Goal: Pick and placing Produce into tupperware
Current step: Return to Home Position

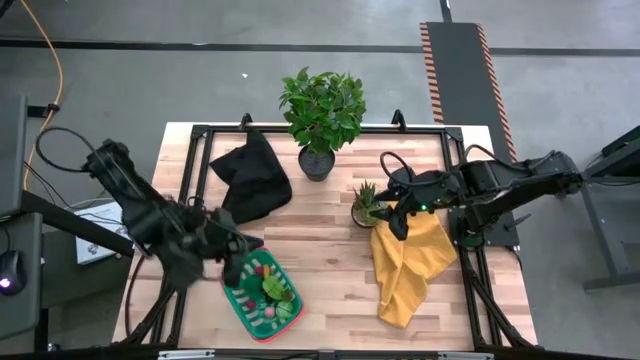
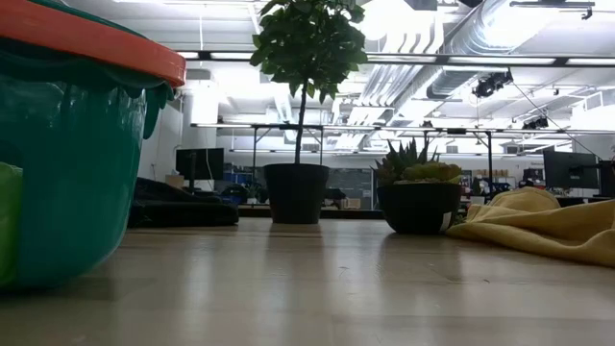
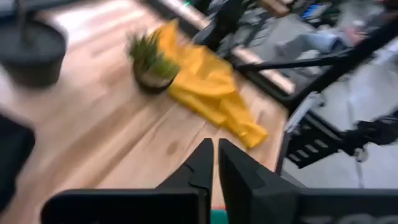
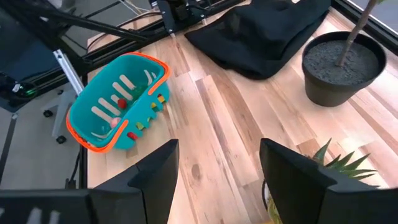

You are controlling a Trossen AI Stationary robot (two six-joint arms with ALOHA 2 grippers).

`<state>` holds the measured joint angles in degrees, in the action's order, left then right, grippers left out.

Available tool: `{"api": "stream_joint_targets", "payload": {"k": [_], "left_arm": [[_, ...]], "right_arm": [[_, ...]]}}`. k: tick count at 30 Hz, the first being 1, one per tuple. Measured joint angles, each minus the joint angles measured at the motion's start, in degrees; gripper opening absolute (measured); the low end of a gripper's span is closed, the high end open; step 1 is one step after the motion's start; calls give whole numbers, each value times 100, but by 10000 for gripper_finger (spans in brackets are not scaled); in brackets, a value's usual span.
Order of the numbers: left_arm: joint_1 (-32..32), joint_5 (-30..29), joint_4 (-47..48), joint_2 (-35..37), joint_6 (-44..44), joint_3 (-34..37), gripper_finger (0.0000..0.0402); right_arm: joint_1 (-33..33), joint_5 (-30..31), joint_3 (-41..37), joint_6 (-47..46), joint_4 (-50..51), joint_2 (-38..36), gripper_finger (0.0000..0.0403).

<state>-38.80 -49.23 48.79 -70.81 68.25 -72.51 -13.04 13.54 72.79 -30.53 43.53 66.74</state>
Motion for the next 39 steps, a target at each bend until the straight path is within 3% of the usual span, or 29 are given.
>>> {"api": "stream_joint_targets", "payload": {"k": [6, 11, 15, 19, 26, 31, 39], "left_arm": [[832, 809, -1506, 680, -2715, 0, 8], [1638, 2033, -2042, 1105, -4031, 4, 4], [1951, 2482, -1938, 1632, -4581, 4, 1], [2010, 2524, -1772, 2389, -4952, 205, 1], [2006, 2476, -2654, 4318, -5078, 1869, 0], [2006, 2484, -3456, 5583, -5298, 3062, 0], [2006, 2789, -4103, 6982, -5900, 4060, 0]], "right_arm": [[217, 16, 0, -143, -41, 0, 216], [331, 346, 0, -405, -59, 0, 216], [378, 464, 0, -551, -149, 0, 216], [374, 583, 0, -660, -556, -5, 216], [452, 593, 0, -660, -1579, -123, 216], [681, 592, 0, -790, -1758, -318, 216], [1034, 590, 0, -1243, -1693, -576, 216]]}}
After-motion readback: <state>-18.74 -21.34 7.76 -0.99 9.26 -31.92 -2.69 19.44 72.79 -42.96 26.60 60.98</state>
